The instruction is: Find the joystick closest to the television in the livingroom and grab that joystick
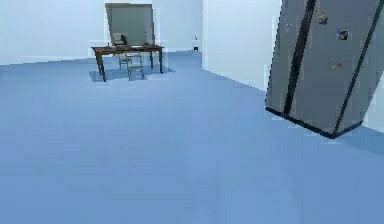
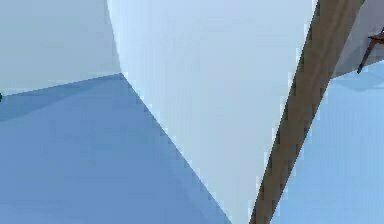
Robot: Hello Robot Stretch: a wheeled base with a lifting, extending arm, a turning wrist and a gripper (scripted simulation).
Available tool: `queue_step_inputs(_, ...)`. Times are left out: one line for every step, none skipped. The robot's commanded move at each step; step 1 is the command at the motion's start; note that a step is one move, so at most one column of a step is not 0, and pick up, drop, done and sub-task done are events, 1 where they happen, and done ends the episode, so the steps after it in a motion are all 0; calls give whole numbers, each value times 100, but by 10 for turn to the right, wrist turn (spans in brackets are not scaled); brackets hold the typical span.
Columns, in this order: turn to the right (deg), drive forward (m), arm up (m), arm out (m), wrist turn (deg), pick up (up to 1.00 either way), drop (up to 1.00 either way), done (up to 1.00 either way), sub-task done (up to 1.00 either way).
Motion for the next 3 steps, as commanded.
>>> queue_step_inputs(-300, 0, 0, 0, 0, 0, 0, 0, 0)
queue_step_inputs(0, 100, 0, 0, 0, 0, 0, 0, 0)
queue_step_inputs(0, 100, 0, 0, 0, 0, 0, 0, 0)
